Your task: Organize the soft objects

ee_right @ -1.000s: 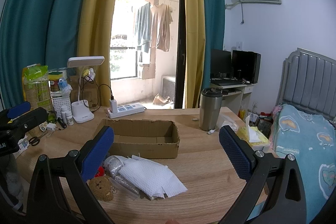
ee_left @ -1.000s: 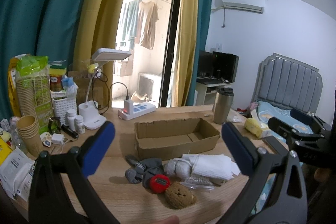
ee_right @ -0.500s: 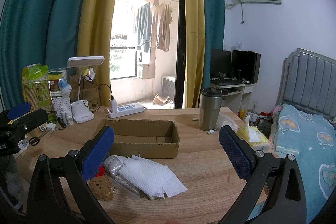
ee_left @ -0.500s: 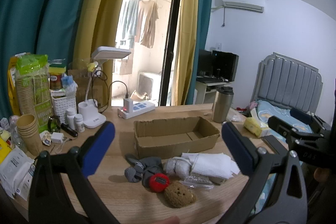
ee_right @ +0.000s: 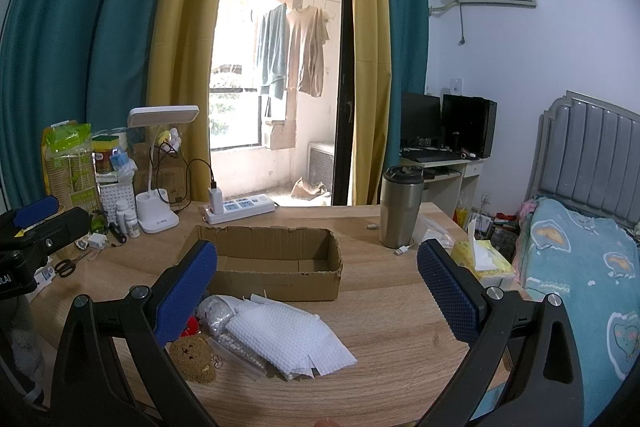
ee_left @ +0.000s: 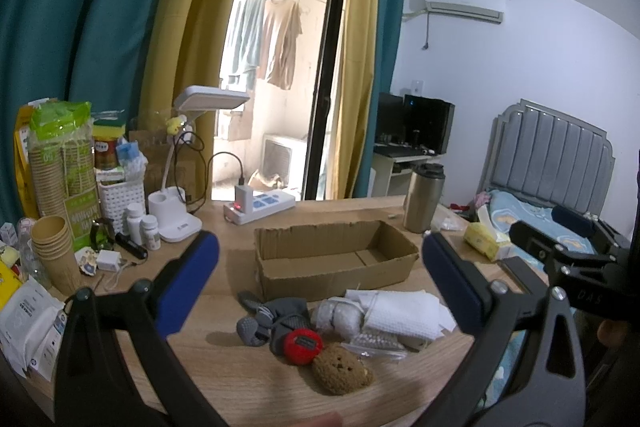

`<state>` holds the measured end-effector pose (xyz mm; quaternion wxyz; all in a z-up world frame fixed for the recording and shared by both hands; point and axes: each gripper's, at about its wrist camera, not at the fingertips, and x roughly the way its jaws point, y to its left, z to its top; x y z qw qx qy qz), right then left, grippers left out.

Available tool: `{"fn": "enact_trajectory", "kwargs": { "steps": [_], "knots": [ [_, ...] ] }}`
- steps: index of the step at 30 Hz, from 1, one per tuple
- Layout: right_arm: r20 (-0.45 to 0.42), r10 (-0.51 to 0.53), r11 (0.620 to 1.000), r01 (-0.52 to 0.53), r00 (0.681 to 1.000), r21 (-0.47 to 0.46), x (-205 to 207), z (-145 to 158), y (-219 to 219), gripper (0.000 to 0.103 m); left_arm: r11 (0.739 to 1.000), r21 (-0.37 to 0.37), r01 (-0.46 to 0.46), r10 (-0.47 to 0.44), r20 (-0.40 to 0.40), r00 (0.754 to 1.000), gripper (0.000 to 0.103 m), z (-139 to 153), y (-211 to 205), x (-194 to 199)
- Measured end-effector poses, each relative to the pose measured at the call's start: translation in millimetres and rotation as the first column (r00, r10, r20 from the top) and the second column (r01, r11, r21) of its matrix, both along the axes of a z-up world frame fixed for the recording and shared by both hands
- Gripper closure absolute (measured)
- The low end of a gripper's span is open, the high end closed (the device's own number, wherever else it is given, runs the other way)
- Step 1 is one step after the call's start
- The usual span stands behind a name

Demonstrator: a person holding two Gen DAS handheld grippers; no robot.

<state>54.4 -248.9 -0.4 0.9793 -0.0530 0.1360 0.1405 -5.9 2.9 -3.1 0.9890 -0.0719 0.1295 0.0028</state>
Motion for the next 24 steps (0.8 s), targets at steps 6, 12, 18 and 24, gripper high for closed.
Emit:
{"fn": "enact_trajectory", "kwargs": {
  "steps": [6, 12, 18, 24],
  "knots": [
    [0.0, 0.0, 1.0, 0.0, 1.0, 0.0, 0, 0, 0, 0.001, 1.0, -0.001, -0.001, 0.001, 0.001, 1.0, 0.001, 0, 0, 0],
    [-0.001, 0.0, 1.0, 0.0, 1.0, -0.001, 0, 0, 0, 0.001, 1.0, -0.001, -0.001, 0.001, -0.002, 1.0, 0.001, 0, -1, -1],
    [-0.005, -0.001, 1.0, 0.001, 1.0, -0.001, 1, -3, 2, 0.001, 1.0, -0.003, 0.001, -0.001, -0.006, 1.0, 0.001, -2, -3, -2],
    [-0.025, 0.006, 1.0, -0.006, 1.0, -0.004, 3, -12, 1, 0.001, 1.0, -0.011, 0.005, -0.005, -0.02, 1.0, 0.001, -9, -6, -1]
  ]
}}
